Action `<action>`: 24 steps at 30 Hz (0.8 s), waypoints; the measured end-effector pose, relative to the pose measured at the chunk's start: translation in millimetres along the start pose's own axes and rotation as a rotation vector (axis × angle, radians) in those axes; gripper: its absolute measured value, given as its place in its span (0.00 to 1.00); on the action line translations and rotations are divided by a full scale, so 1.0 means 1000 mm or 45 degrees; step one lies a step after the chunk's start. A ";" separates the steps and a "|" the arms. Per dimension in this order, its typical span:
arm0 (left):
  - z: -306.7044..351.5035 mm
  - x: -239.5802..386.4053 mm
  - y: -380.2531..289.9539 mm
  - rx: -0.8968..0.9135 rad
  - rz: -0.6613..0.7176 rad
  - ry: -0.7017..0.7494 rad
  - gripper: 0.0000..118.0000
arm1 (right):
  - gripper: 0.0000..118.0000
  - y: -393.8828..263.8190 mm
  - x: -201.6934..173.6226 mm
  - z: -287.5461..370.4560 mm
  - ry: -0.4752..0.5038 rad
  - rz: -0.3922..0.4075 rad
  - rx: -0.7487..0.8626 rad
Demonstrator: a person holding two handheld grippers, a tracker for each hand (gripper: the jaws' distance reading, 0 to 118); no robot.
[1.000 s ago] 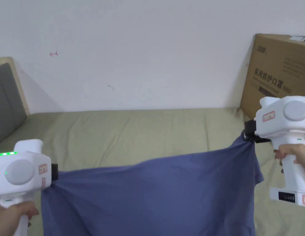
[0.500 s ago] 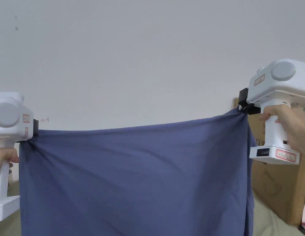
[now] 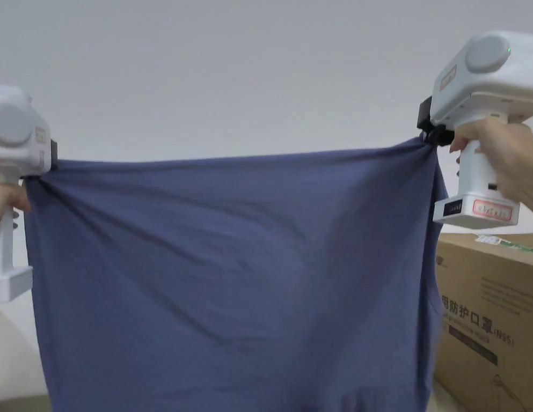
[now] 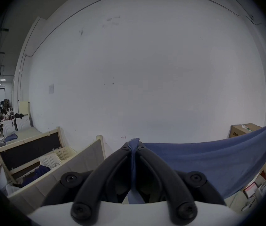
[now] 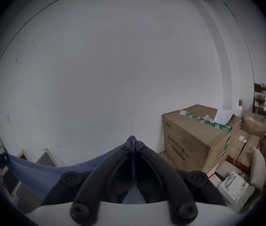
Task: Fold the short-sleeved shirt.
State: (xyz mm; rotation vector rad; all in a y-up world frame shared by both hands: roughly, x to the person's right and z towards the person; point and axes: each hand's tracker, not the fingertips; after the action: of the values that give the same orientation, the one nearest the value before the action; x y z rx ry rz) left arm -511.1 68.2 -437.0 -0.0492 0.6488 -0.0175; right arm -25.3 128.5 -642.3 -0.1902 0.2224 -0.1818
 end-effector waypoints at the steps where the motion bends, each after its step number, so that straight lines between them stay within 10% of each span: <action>1: 0.000 0.001 -0.002 0.008 0.002 0.008 0.01 | 0.02 -0.008 -0.006 0.014 0.003 0.011 -0.001; 10: -0.050 0.019 -0.108 -0.130 -0.085 0.066 0.01 | 0.02 -0.104 0.003 -0.047 0.012 0.026 -0.235; 24: -0.094 0.062 -0.480 -0.886 -0.190 0.104 0.01 | 0.02 -0.475 0.074 -0.194 -0.167 0.036 -1.037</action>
State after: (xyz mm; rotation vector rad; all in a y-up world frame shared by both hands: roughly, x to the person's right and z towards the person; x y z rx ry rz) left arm -518.7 -416.6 -524.2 -0.7713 0.7068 0.0636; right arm -74.3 -377.3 -745.3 -1.0043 0.1584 -0.0411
